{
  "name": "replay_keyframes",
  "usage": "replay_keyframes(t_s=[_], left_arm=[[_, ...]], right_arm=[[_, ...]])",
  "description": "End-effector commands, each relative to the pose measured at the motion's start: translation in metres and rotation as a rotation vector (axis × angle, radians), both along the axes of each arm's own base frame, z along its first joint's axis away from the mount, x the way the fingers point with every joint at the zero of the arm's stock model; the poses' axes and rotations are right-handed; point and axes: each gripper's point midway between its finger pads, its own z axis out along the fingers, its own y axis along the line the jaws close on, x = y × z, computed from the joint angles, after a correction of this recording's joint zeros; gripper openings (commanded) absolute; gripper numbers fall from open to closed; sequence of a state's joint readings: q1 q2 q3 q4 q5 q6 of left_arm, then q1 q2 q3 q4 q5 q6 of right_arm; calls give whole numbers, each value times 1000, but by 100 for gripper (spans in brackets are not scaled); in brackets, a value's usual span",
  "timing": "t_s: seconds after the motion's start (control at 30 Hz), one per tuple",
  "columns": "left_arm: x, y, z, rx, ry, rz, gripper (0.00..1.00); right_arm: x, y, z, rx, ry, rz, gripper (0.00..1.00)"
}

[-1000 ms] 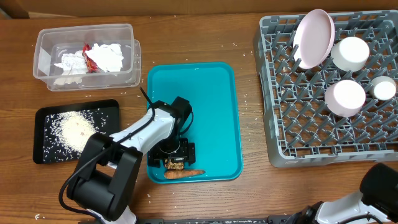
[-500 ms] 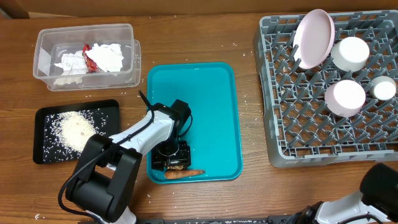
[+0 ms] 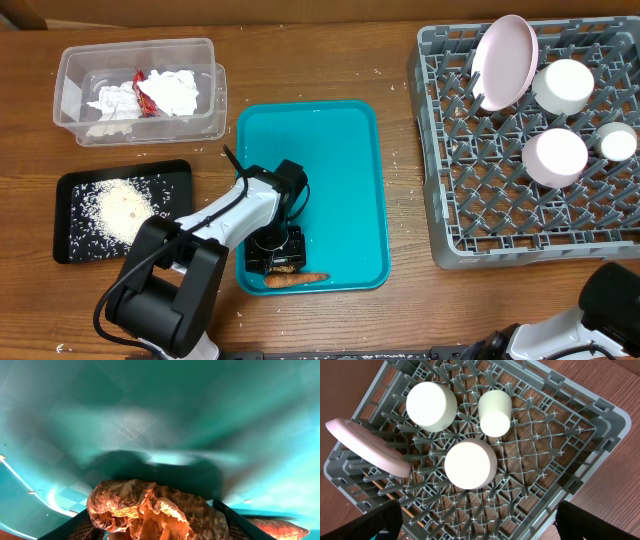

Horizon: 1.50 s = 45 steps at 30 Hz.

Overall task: Sort waste into correct bins and load items into the dishwasher
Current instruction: 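Lower the left gripper onto the fried food piece and grasp it, then carry the fried food left and drop it on the black tray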

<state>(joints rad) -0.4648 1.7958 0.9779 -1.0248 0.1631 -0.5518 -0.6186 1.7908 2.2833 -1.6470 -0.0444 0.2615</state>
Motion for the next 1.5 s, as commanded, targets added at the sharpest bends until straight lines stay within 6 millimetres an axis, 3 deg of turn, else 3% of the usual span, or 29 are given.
replay_keyframes(t_s=[0.0,0.3,0.6,0.7,0.8,1.1,1.3,1.47], left_arm=[[16,4,1,25,-44,15,68],[52,31,27,12,-72,93,65],[101,104,77,161,-171,238,67],[112,138,96,216,-202,314,67],[115,167,100,249,-217,390,72],[107,236,99,289,-230,638,72],[103,243,96,237,-219,709,72],[111,218,96,91,-220,644,71]], right_arm=[[0,0,6,-12,-16,-1,100],[0,0,6,-12,-16,-1,100],[0,0,6,-12,-16,-1,100],[0,0,6,-12,-16,-1,100],[0,0,6,-12,-16,-1,100],[0,0,6,-12,-16,-1,100],[0,0,6,-12,-16,-1,100],[0,0,6,-12,-16,-1,100]])
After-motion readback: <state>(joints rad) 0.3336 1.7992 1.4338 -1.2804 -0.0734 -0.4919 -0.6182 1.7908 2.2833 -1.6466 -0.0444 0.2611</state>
